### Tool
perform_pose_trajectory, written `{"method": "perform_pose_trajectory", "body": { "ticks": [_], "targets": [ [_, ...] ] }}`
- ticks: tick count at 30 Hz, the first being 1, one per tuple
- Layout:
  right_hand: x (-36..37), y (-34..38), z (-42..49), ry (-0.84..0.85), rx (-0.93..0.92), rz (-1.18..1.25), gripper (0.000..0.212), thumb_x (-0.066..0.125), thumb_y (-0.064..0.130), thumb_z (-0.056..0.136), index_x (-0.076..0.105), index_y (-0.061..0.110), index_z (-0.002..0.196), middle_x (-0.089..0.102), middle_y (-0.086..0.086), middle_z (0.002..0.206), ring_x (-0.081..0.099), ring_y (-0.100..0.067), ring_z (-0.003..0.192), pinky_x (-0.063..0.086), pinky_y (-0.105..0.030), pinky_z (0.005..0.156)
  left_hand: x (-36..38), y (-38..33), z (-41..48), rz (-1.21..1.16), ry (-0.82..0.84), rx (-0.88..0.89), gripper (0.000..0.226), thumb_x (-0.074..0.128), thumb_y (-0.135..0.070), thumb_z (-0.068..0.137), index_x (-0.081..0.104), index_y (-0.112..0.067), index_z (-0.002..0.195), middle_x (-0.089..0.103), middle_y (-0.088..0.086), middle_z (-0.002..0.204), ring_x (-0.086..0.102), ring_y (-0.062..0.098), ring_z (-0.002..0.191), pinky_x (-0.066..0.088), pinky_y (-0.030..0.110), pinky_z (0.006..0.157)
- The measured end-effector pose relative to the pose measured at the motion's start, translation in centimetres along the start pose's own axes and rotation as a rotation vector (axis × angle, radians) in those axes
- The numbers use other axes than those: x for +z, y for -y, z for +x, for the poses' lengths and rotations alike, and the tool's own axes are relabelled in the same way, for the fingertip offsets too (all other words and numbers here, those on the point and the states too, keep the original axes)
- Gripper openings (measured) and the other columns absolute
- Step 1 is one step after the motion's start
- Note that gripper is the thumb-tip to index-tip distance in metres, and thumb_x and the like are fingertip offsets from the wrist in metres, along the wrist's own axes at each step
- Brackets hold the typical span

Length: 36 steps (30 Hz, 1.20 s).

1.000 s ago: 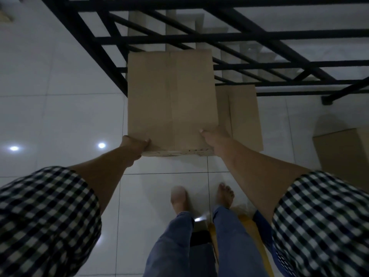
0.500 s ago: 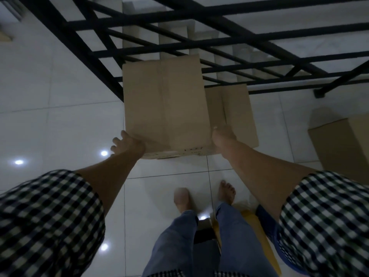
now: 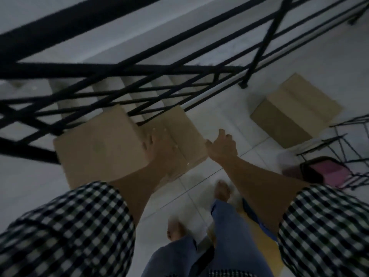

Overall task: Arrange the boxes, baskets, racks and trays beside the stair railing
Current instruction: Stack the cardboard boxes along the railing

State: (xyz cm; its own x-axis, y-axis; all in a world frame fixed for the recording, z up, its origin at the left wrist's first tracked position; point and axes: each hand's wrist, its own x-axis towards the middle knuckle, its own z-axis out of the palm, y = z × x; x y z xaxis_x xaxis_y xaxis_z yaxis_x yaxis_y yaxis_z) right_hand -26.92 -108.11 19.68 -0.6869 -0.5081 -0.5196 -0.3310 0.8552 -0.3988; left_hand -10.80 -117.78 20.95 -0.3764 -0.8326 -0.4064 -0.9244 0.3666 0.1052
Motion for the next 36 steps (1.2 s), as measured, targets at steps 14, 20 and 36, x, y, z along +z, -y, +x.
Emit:
{"method": "perform_pose_trajectory", "body": {
  "ticks": [14, 20, 36],
  "targets": [
    [-17.9, -20.4, 15.2, -0.201, 0.381, 0.142, 0.068, 0.052, 0.052, 0.095, 0.029, 0.017, 0.148, 0.030, -0.013, 0.155, 0.033, -0.035, 0.139, 0.037, -0.052, 0.106, 2.9, -34.9, 10.0, 0.154, 0.132, 0.474, 0.069, 0.037, -0.055, 0.097, 0.011, -0.028, 0.155, 0.006, 0.007, 0.162, 0.015, 0.032, 0.146, 0.015, 0.049, 0.118],
    [-21.5, -27.8, 24.2, -0.224, 0.485, 0.222, 0.060, 0.053, 0.048, 0.094, 0.035, 0.015, 0.140, 0.040, -0.014, 0.142, 0.043, -0.037, 0.127, 0.041, -0.048, 0.101, 8.3, -46.6, 14.9, 0.125, 0.245, 0.509, 0.073, 0.040, -0.057, 0.095, 0.014, -0.024, 0.155, 0.010, 0.008, 0.161, 0.022, 0.034, 0.143, 0.024, 0.049, 0.114],
    [-14.9, -45.1, 50.6, -0.237, 0.841, 0.374, 0.068, 0.067, 0.042, 0.087, 0.032, 0.018, 0.140, 0.036, -0.016, 0.138, 0.046, -0.036, 0.124, 0.043, -0.044, 0.099, 28.0, -60.5, 35.2, 0.074, 0.393, 0.407, 0.080, 0.045, -0.050, 0.094, 0.003, -0.019, 0.155, 0.016, 0.011, 0.157, 0.034, 0.034, 0.136, 0.037, 0.048, 0.106]
  ]
}}
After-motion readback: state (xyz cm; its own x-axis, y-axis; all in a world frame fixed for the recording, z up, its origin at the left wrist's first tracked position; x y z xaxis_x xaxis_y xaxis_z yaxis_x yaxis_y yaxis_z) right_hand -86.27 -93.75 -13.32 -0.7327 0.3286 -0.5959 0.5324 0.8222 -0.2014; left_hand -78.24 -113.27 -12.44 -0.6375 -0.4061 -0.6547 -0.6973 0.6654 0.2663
